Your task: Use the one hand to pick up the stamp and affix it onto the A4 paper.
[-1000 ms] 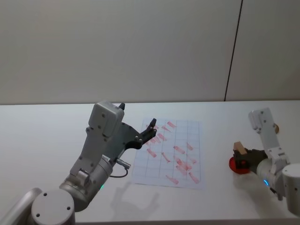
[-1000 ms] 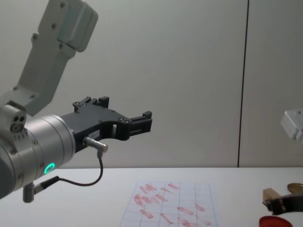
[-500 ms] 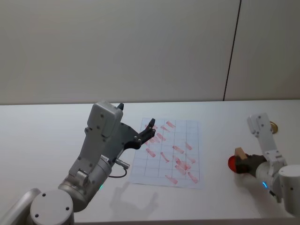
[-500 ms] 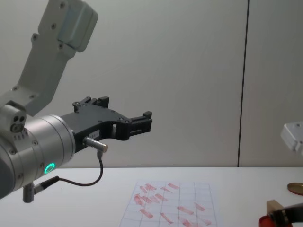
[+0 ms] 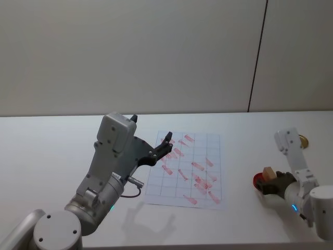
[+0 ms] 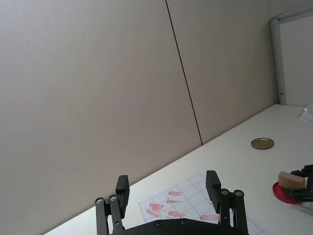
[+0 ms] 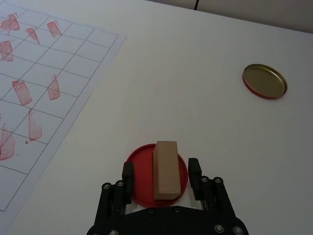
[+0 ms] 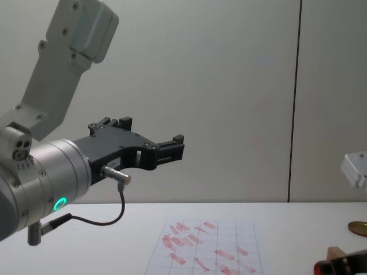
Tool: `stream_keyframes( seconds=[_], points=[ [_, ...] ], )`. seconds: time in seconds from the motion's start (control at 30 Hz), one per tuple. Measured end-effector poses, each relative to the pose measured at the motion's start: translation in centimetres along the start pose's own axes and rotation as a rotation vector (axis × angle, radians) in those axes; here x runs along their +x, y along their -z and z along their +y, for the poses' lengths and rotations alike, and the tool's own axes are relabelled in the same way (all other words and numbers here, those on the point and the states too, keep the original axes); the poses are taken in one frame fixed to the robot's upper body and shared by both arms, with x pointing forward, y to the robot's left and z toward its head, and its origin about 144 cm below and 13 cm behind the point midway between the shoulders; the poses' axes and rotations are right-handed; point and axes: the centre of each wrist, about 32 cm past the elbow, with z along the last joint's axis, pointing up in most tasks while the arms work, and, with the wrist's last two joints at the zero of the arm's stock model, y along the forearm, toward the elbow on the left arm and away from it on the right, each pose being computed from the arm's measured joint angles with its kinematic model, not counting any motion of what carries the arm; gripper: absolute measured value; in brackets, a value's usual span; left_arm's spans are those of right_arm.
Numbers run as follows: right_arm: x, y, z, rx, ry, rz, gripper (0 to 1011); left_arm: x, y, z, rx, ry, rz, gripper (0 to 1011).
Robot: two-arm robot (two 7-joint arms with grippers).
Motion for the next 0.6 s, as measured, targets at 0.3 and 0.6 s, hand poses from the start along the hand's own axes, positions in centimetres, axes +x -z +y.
stream_keyframes(
  seconds=[0.3, 0.6],
  points=[
    [0.0, -0.4, -0.9, 0.065, 0.003, -0.014, 865, 0.0, 0.0, 0.0, 0.0, 0.0, 0.0, 993],
    [0.1, -0.9, -2.3, 0.156, 0.008, -0.031, 1001, 0.0, 0.0, 0.0, 0.0, 0.0, 0.0, 993]
  ],
)
